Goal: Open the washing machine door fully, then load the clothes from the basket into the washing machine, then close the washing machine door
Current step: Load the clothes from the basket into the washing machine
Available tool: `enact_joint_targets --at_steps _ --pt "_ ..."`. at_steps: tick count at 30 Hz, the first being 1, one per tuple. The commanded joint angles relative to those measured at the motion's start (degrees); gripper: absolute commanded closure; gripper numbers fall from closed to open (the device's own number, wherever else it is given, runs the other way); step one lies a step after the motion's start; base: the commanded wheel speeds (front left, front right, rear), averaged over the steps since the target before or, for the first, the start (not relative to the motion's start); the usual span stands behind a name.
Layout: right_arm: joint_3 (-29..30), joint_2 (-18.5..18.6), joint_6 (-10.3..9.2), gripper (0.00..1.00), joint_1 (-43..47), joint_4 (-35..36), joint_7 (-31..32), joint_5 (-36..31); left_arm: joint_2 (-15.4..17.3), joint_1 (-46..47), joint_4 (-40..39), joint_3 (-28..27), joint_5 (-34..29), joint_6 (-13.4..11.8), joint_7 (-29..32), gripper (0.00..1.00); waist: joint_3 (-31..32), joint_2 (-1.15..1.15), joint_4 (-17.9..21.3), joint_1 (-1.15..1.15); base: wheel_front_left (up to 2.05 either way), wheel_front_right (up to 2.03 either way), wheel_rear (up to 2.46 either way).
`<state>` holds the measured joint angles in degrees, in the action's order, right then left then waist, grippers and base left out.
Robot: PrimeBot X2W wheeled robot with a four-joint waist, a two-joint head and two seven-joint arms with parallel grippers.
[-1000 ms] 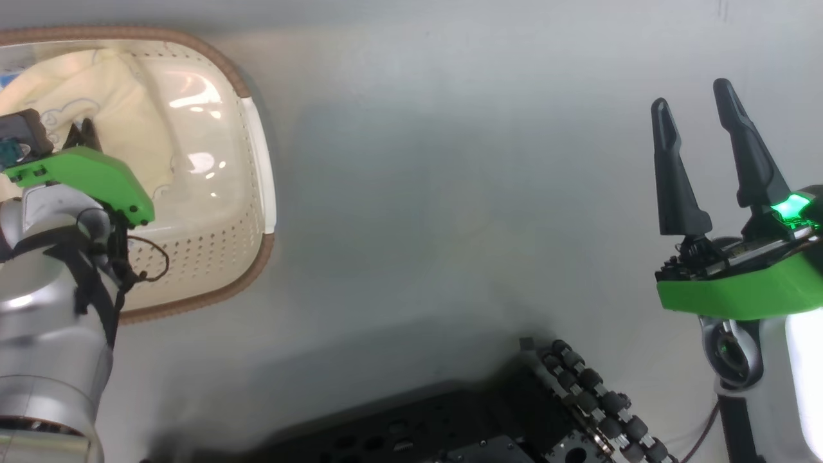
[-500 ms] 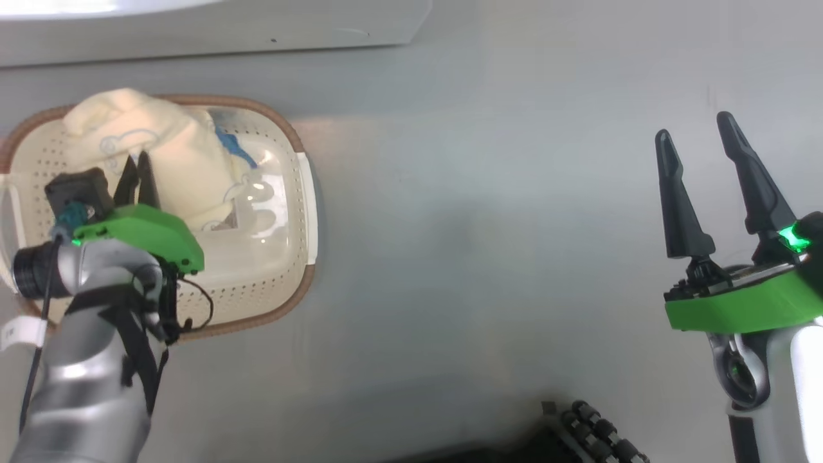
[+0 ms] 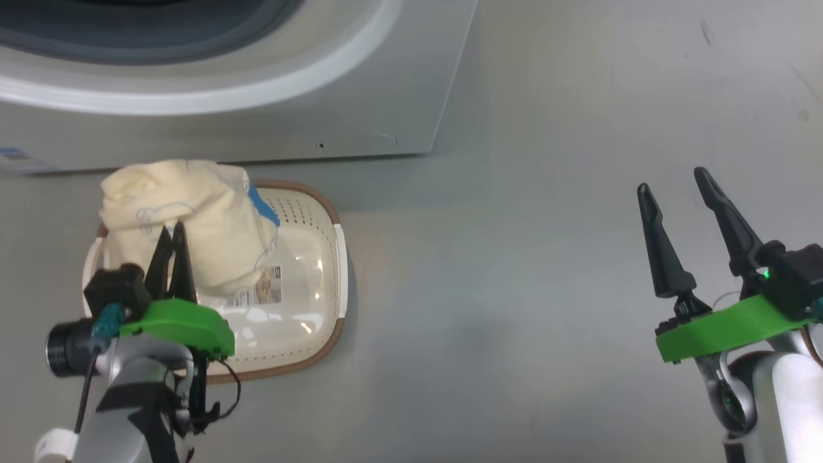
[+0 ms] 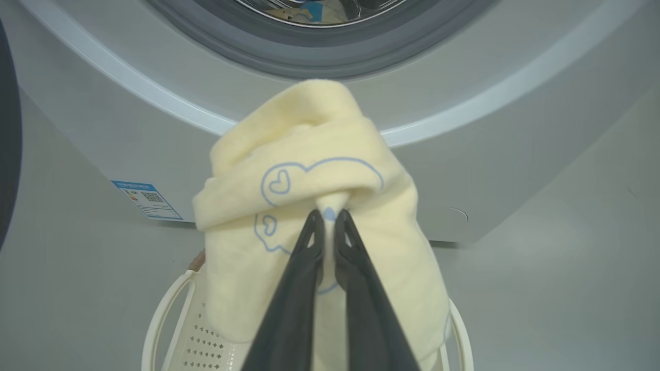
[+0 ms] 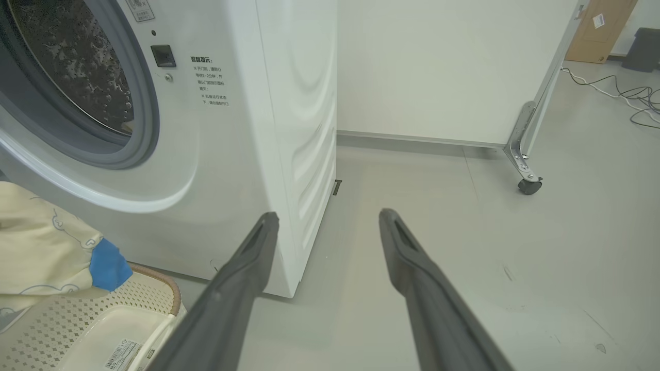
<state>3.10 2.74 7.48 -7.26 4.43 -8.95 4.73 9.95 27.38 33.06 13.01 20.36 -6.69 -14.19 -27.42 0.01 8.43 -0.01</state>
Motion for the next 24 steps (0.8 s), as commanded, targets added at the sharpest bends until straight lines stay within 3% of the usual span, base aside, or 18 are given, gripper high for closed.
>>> enact_joint_targets --at_steps 1,24 --pt "-1.4 0.1 0.01 0.0 1.1 0.6 0.6 -1.0 1.6 -3.4 -4.0 -2.2 -0.9 -0.8 -0.8 1.0 6.0 -0.01 -0.8 0.01 0.0 0.0 0.0" --pt "-2.4 0.3 0.01 0.0 8.2 0.7 5.2 -2.9 3.1 -24.1 -22.8 -0.6 -0.8 -6.0 4.8 1.0 23.9 -0.01 -4.1 0.01 0.0 0.0 0.0"
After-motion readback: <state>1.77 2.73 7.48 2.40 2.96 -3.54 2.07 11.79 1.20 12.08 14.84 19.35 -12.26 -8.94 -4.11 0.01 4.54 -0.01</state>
